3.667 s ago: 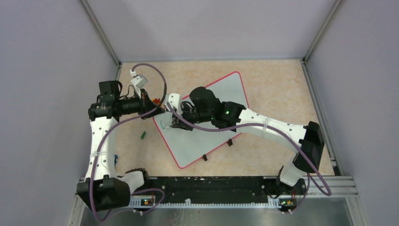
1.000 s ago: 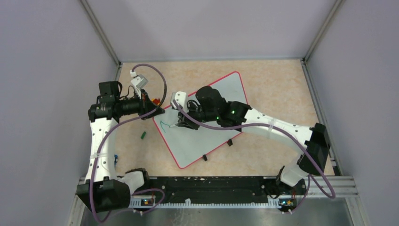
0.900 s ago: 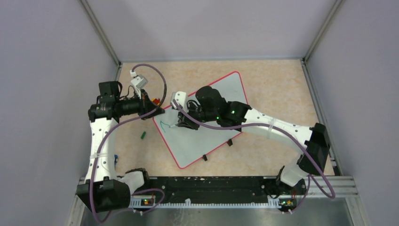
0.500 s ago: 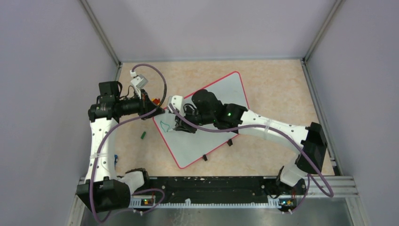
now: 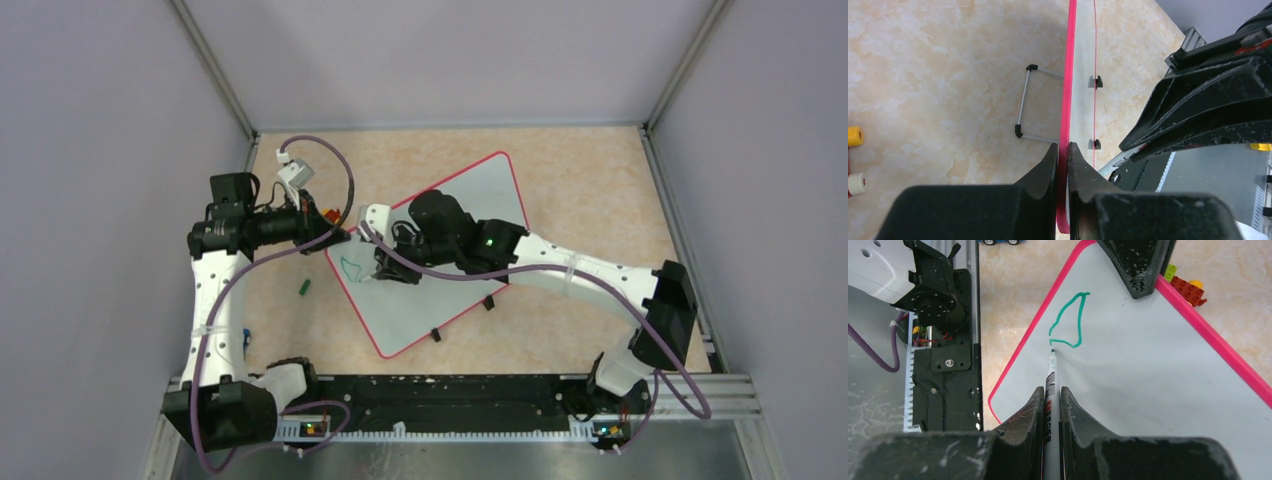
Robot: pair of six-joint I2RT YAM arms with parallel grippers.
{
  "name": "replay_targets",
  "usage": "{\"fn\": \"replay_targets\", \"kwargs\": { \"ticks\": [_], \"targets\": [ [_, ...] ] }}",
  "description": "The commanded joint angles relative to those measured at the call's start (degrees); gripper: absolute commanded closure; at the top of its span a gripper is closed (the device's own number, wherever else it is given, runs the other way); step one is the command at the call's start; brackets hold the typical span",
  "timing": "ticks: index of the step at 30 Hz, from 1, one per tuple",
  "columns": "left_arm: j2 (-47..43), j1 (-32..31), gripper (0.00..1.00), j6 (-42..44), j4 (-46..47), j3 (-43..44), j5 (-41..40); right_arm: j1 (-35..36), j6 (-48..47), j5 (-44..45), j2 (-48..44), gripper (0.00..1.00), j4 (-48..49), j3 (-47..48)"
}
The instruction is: Write a sentence on the whiteboard
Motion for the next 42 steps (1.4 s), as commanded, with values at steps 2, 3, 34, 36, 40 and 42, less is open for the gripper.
{"fn": "replay_targets", "kwargs": {
  "ticks": [2,3,34,36,40,42],
  "targets": [
    [-1.54,0.13,1.00,-0.78,0.82,-0.58,-2.93,-1.98,-1.04,0.38,-5.48,1.00,-1.49,2.37],
    [-1.55,0.11,1.00,-0.76,0.84,-0.60,-3.03,-2.26,-1.11,0.84,-5.67,1.00,-1.26,2.17],
    [-1.92,0.01,1.00,-0.60,0.76,-0.70,-3.58,-3.11,-1.35,2.70,-1.53,1.00,1.48,3.44],
    [-1.86,0.01,1.00,-0.58,0.76,-0.77,-3.59,-3.30,-1.35,2.89,-2.08,1.00,1.55,2.60],
    [-1.70,0.02,1.00,-0.58,0.73,-0.76,-3.51,-3.55,-1.43,3.14,-3.07,1.00,1.45,1.01],
    [-1.66,0.00,1.00,-0.63,0.72,-0.71,-3.64,-3.75,-1.44,3.26,-3.53,1.00,1.49,0.19]
  ]
}}
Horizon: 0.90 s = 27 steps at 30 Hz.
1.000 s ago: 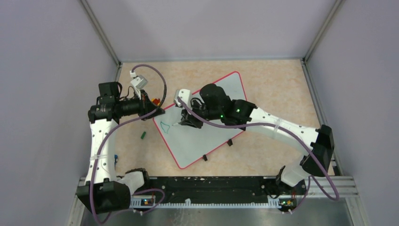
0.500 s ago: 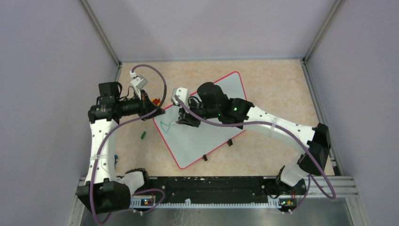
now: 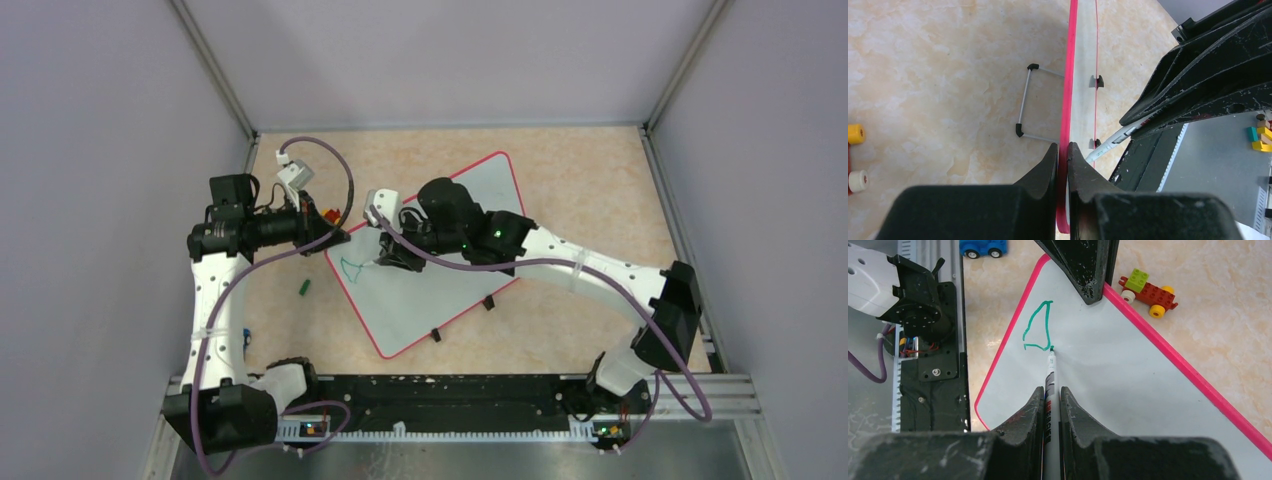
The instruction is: Write a sentence on the whiteboard
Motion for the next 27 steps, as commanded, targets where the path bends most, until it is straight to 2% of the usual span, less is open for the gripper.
{"fn": "replay_targets", "kwargs": {
  "ticks": [1,14,27],
  "targets": [
    [-0.85,0.02,1.00,-0.17,0.60,-0.25,-3.30,-0.97,-1.04,2.68,-2.63,1.00,2.30,-1.93],
    [-0.77,-0.09,1.00,-0.17,0.59,-0.32,-3.46,-0.89,-0.80,0.58,-3.04,1.00,2.96,-4.74],
    [-1.02,-0.09,1.00,-0.10,0.60,-0.49,-3.59,-0.91,0.39,0.45,-1.72,1.00,3.32,-0.92]
  ]
}}
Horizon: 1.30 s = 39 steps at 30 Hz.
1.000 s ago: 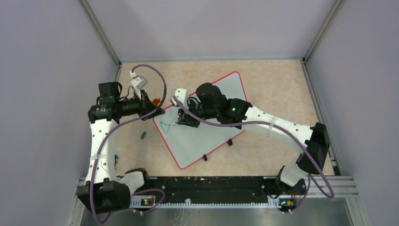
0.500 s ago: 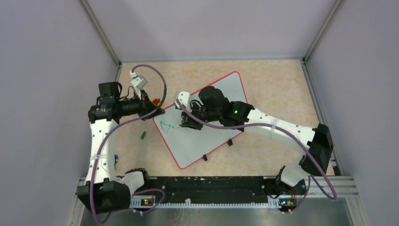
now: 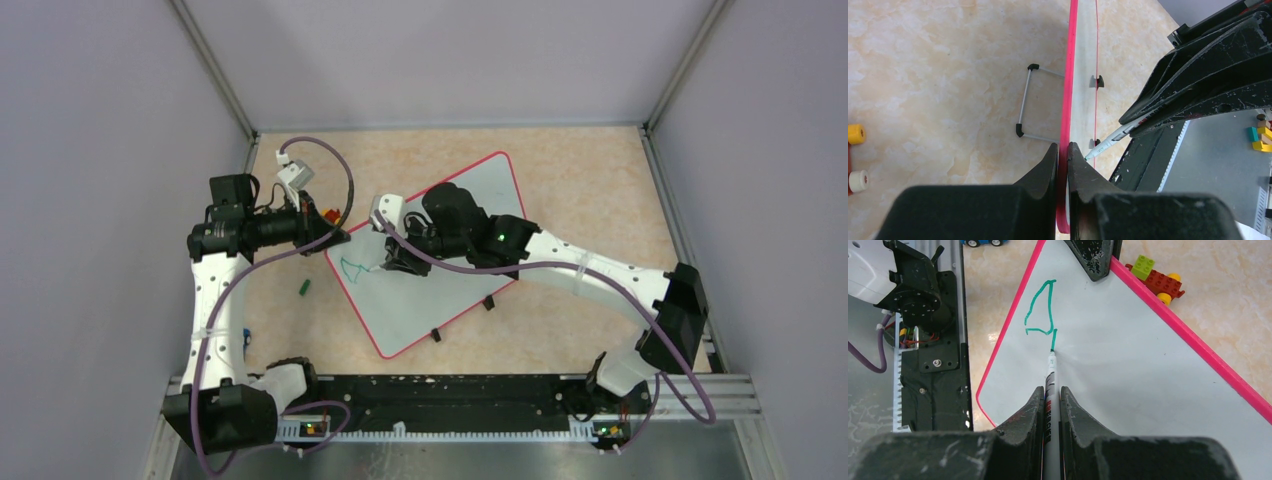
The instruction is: Write a sentence on the whiteboard
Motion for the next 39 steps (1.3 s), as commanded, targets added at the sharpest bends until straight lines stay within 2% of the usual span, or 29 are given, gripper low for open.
{"fn": "replay_targets", "kwargs": {
  "ticks": [1,29,39],
  "targets": [
    [-1.02,-0.07,1.00,-0.09,0.52,-0.50,-3.41,-0.64,0.40,0.77,0.26,1.00,2.61,3.15],
    [-0.78,-0.11,1.00,-0.26,0.51,-0.44,-3.63,-3.57,0.91,-0.15,-1.09,1.00,1.80,3.82],
    [-0.76,-0.16,1.00,-0.26,0.52,-0.42,-3.64,-3.58,-0.25,-6.20,-4.31,1.00,-0.22,2.30]
  ]
}}
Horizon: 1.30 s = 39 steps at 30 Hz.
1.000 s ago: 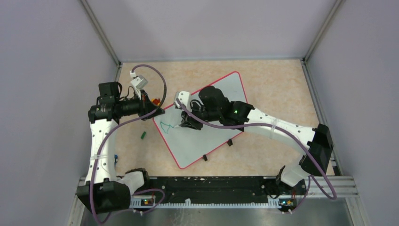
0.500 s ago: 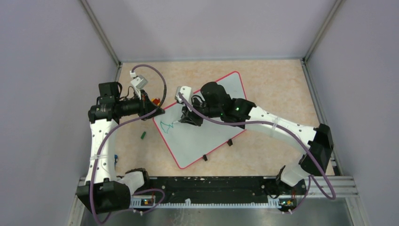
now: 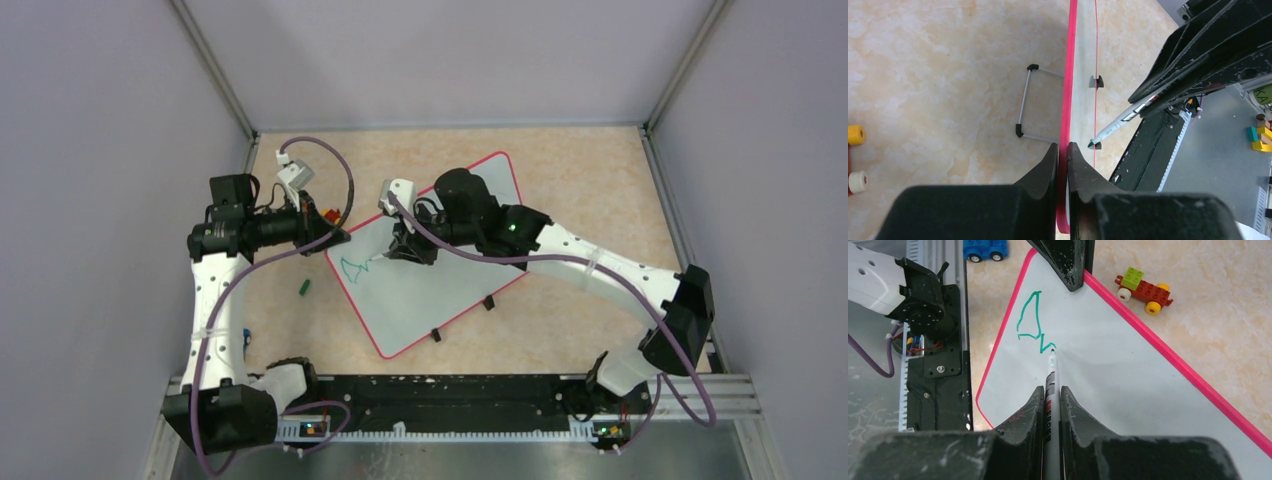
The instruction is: Write a sentence on the whiteboard
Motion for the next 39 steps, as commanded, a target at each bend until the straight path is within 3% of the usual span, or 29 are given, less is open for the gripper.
{"fn": "replay_targets", "kwargs": {
  "ticks": [1,19,39],
  "targets": [
    [-0.77,-0.09,1.00,-0.21,0.43,-0.39,-3.61,-0.55,-0.90,-2.70,-3.36,1.00,0.42,0.58],
    [-1.37,-0.18,1.00,-0.12,0.43,-0.93,-4.12,-0.34,-0.65,-0.20,0.42,1.00,2.46,0.05],
    [-1.56,-0.18,1.00,-0.04,0.49,-1.14,-4.34,-2.32,-3.15,3.81,-1.99,1.00,0.21,-1.60]
  ]
}}
